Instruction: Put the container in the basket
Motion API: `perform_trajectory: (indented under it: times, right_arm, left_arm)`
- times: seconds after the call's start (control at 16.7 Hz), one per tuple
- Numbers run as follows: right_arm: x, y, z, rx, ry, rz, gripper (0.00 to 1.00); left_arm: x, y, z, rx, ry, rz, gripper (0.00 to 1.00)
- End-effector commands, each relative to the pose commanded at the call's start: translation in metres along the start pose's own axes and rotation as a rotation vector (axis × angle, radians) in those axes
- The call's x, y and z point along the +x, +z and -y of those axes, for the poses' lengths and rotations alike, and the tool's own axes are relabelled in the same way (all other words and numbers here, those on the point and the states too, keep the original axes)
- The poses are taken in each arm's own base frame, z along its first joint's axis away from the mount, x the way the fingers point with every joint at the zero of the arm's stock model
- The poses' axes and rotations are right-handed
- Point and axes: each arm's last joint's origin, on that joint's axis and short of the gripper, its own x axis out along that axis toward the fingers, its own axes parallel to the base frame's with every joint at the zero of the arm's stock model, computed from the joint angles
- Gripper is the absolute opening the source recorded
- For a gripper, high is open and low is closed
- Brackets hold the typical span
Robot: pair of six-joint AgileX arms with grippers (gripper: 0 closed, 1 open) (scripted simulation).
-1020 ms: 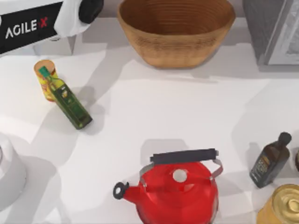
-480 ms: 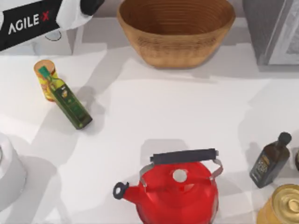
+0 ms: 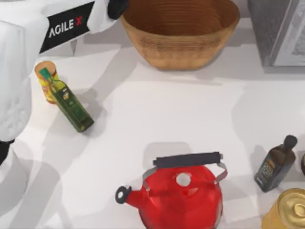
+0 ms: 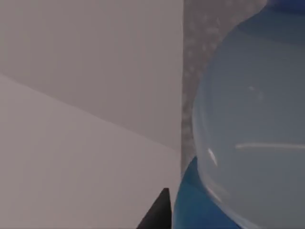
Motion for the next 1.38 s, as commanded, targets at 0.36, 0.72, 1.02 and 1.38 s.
perform_trajectory:
  times: [0.36,0.72,1.02,1.38]
  right_arm:
    - [0.0000,0.0000,0.0000,0.000,0.000,0.000,1.00]
    - [0.0000,0.0000,0.0000,0.000,0.000,0.000,1.00]
    - [0.0000,0.0000,0.0000,0.000,0.000,0.000,1.00]
    - [0.0000,0.0000,0.0000,0.000,0.000,0.000,1.00]
  left_arm:
    - [0.0003,-0.0003,0.0000,0.000,0.001,-0.001,0.15]
    - [0.0003,-0.0003,0.0000,0.000,0.001,-0.001,0.60]
    - [0.0003,-0.0003,0.0000,0.000,0.001,-0.001,0.98]
    - [0.0003,-0.0003,0.0000,0.000,0.001,-0.001,1.00]
